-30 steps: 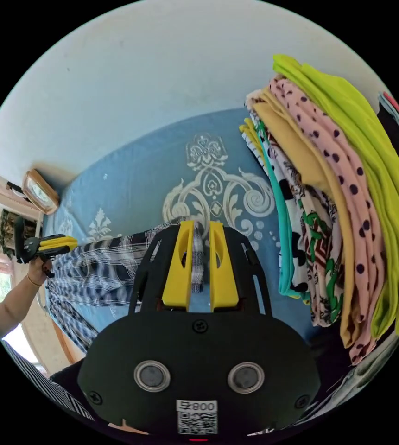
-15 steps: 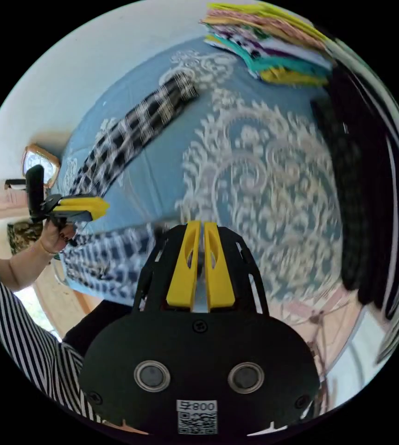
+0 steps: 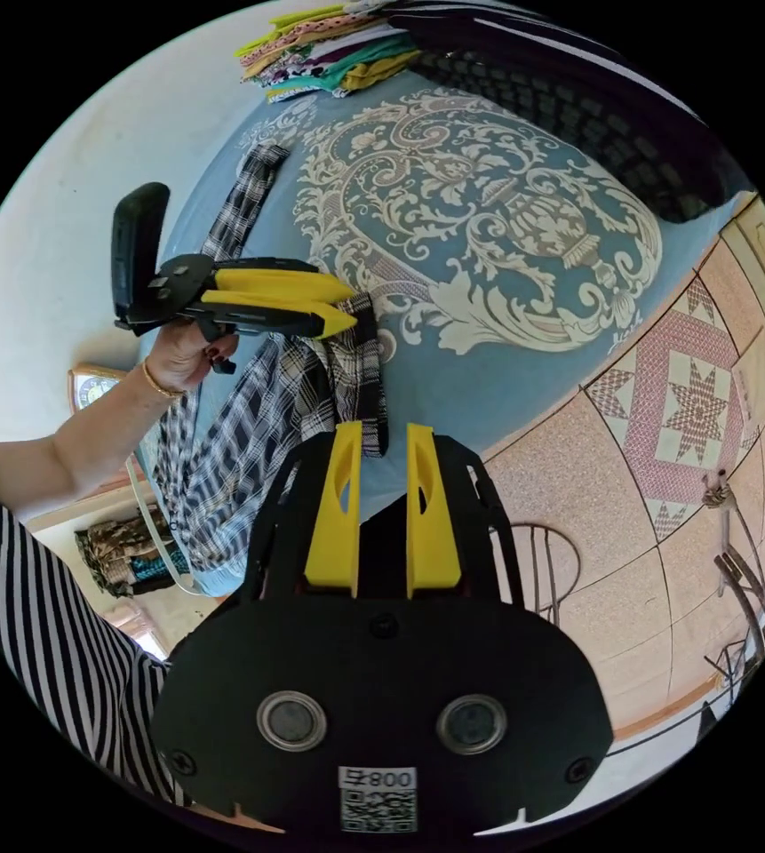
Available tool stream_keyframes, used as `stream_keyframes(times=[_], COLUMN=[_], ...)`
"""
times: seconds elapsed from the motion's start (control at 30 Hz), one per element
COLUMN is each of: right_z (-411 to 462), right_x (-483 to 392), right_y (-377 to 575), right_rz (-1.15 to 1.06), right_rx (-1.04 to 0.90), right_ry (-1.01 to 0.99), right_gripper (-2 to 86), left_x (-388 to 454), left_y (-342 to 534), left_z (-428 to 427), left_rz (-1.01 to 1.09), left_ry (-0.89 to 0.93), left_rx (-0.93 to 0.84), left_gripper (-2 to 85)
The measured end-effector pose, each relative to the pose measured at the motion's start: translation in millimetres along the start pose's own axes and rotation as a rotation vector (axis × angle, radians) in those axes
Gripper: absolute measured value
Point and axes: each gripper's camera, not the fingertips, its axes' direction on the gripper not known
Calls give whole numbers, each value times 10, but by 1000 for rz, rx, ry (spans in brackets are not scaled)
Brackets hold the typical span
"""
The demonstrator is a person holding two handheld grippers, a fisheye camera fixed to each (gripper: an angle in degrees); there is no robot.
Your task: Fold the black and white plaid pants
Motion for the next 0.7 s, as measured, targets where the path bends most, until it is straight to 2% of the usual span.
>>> stream_keyframes(times=[0.13, 0.27, 0.33, 0.47, 0.6, 0.7], right_z=[116, 126, 25, -470, -794, -791], right_x=[36, 39, 15, -22, 22, 144], right_y=[70, 115, 121, 12, -297, -534], right_rz=[7, 7, -36, -118, -191, -205], right_rx=[8, 32, 62, 215, 293, 268], right_ry=[-44, -23, -57, -5, 96, 135], right_gripper=[86, 49, 40, 27, 18, 14], left_x=[-57, -87, -122, -366, -585, -725], left_y=[77, 143, 166, 165, 46, -38], left_z=[87, 109, 4, -417, -579, -574], left_rz=[12, 11, 3, -37, -31, -33], left_ry=[17, 12, 19, 35, 19, 0], left_rx=[-17, -10, 41, 209, 243, 257], left_gripper=[50, 33, 31, 28, 27, 29])
